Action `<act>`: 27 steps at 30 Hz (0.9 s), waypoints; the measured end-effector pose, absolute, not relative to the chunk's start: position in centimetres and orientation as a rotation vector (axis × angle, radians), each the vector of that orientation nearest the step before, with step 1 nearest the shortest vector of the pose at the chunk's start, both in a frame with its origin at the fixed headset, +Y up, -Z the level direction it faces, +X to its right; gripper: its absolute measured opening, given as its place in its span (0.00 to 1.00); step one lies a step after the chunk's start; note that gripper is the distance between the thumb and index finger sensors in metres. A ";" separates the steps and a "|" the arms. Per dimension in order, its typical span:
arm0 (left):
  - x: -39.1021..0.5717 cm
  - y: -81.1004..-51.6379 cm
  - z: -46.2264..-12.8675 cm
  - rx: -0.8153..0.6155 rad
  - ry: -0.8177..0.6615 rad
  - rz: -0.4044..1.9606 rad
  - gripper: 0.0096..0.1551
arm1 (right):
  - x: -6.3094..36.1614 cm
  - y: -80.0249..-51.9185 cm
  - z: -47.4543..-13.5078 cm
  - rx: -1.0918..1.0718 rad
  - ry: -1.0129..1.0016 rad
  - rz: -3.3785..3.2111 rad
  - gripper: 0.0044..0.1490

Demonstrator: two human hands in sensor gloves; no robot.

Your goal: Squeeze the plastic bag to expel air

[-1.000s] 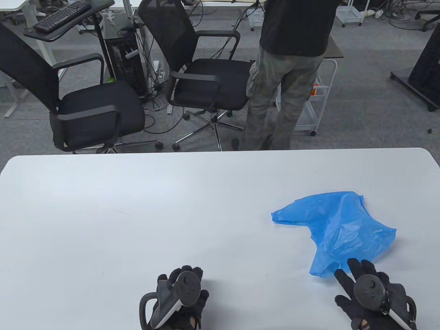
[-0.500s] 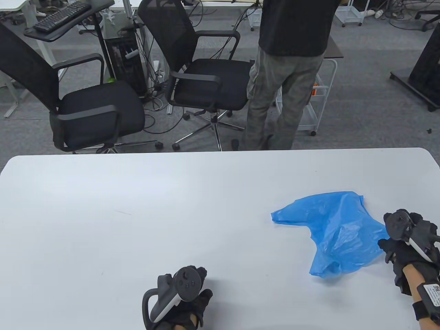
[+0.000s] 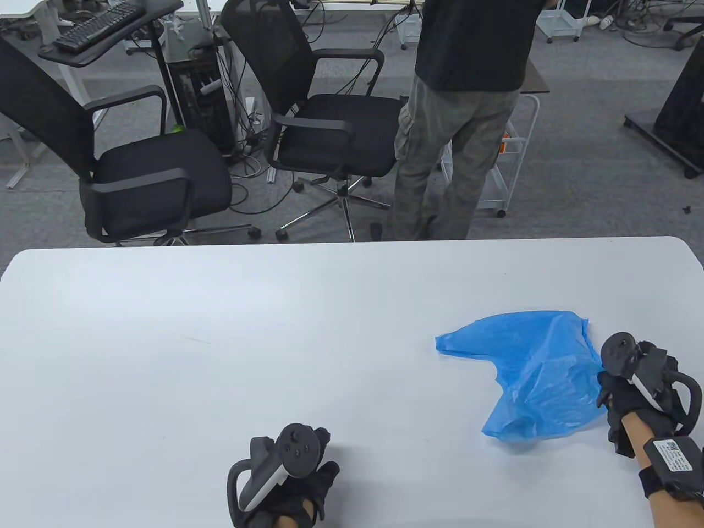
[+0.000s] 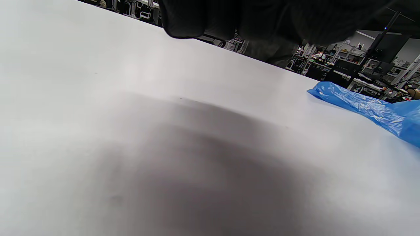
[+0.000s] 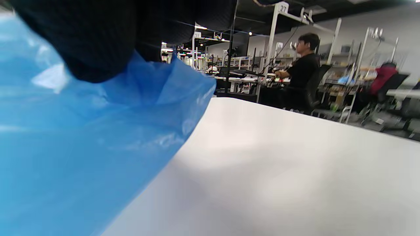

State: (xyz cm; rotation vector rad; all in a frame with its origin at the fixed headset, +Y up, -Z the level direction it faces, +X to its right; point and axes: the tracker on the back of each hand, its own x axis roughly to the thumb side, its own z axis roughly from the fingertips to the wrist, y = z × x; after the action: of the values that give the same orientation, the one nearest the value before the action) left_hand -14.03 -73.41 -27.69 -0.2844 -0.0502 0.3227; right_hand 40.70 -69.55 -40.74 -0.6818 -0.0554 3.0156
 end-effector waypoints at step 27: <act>-18.0 -71.1 -25.6 0.048 0.176 0.521 0.39 | 17.5 -64.9 -34.4 -0.065 -0.441 2.364 0.22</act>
State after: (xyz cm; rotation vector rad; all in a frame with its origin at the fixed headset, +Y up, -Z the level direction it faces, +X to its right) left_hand -17.98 -71.08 -25.65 0.0484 0.1760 0.5210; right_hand 17.53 -64.90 -34.45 -0.0647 -0.4411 2.3640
